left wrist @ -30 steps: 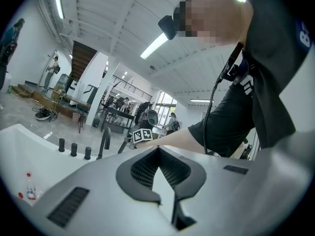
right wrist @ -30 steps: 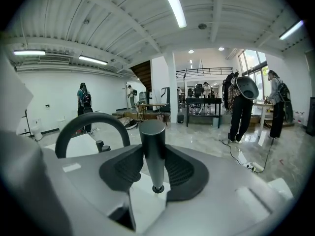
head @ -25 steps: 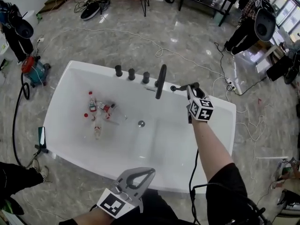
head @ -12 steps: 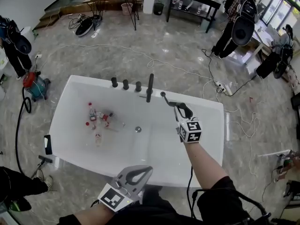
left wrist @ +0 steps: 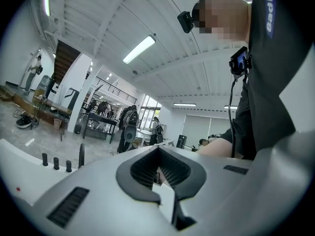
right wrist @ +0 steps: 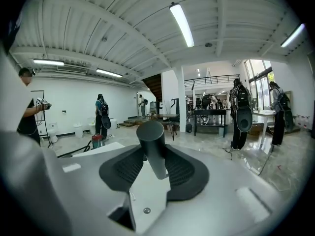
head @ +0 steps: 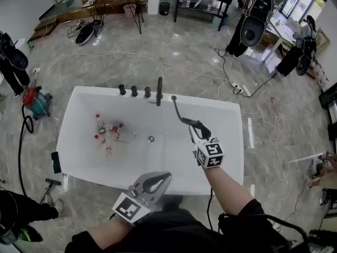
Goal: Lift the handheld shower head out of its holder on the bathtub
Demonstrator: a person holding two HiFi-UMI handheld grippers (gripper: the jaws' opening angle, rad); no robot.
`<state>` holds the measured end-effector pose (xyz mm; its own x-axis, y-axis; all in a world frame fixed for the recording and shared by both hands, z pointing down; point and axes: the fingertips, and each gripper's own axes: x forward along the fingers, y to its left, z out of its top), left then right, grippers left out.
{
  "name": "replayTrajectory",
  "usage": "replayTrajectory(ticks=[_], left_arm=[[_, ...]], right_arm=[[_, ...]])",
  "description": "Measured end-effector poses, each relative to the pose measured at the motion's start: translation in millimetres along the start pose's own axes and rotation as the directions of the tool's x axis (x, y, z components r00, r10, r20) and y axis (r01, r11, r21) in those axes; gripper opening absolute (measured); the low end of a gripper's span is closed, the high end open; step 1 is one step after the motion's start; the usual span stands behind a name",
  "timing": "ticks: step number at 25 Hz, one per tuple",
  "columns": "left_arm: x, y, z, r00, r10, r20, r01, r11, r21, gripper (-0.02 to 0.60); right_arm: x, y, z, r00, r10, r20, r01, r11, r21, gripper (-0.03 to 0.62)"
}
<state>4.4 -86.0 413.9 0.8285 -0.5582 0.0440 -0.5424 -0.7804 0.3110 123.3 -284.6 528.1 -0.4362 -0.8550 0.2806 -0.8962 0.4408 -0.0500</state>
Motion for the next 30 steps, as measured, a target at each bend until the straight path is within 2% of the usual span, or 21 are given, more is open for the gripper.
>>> replayTrajectory(ticks=[5,9,15,20,30], left_arm=[[-3.6,-13.1,14.3,0.999,-0.037,0.004,0.037,0.999,0.031,0.000],[-4.7,-19.0,19.3,0.999,-0.047,0.004,0.047,0.999,0.027,0.000],[-2.7,-22.9,16.8,0.997,-0.071,0.002,0.071,0.997,0.036,0.000],[1.6,-27.0,21.0,0.997,-0.082,0.005,0.082,0.996,0.025,0.000],[-5.0,-21.9,11.2,0.998,-0.064,-0.004,0.065,0.998,0.024,0.000]], right_arm=[[-39.9,25.6,9.9,0.999,-0.009,0.033,0.008,0.999,0.044,0.132],[-74.0,42.6,18.9,0.997,-0.019,0.077,0.014,0.998,0.069,0.132],[-123.1,70.0,34.2,0.993,-0.007,0.117,0.002,0.999,0.048,0.132],[-156.0,82.7,33.5,0.993,0.019,0.120,-0.024,0.999,0.039,0.132],[-195.0,135.8,69.4,0.972,0.141,0.189,-0.138,0.990,-0.026,0.132]])
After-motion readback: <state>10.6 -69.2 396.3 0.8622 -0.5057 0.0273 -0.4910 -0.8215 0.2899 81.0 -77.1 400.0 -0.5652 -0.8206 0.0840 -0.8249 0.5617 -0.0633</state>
